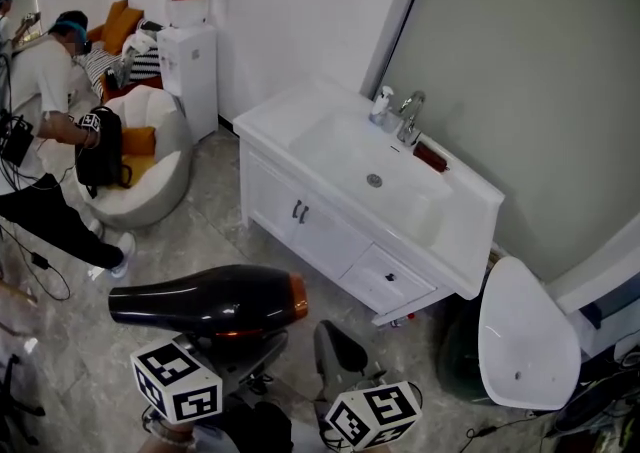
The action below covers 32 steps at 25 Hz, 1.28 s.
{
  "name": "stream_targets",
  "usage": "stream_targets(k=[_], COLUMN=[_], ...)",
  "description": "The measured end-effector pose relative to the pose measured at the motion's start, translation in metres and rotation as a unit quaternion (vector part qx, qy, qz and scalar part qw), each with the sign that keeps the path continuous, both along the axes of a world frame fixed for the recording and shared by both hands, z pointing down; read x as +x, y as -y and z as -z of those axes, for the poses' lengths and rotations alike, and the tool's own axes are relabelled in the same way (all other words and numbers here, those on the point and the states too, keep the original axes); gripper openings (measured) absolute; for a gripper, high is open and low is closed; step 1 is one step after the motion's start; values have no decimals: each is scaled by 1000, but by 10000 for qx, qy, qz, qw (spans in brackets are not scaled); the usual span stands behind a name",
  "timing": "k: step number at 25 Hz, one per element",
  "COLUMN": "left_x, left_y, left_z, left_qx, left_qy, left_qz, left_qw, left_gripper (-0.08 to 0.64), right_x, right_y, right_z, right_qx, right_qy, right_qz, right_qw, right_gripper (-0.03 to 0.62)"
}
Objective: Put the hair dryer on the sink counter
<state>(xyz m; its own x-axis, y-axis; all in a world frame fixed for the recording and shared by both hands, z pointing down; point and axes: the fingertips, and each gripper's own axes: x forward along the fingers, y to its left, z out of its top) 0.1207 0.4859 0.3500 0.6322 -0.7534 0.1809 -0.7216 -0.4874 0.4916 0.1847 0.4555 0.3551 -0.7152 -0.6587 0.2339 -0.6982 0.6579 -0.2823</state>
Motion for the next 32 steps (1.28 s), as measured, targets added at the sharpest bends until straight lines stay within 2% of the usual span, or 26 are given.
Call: stream_targets(k=[6, 18, 28, 32], left_x=[-34, -112, -168, -184], left_y=[26, 65, 78, 75], left_z=[1, 6, 0, -2], left_qx=[39, 142, 171, 212], left_qy=[-18, 190, 103, 75], left_qz=[-134, -573, -800, -912], left_qw=[9999, 9981, 9966, 9956], left_gripper=[130, 130, 130, 130], right_x=[-32, -114, -171, -185], right_y=[20, 65, 76, 72], right_z=[0, 5, 10, 13], right_qx=[14, 71, 269, 199], right_qy=[-40, 19, -76, 103], right_qz=[-181, -532, -777, -854], right_qw=[9998, 9986, 9966, 9961], right_gripper=[-2, -2, -2, -2])
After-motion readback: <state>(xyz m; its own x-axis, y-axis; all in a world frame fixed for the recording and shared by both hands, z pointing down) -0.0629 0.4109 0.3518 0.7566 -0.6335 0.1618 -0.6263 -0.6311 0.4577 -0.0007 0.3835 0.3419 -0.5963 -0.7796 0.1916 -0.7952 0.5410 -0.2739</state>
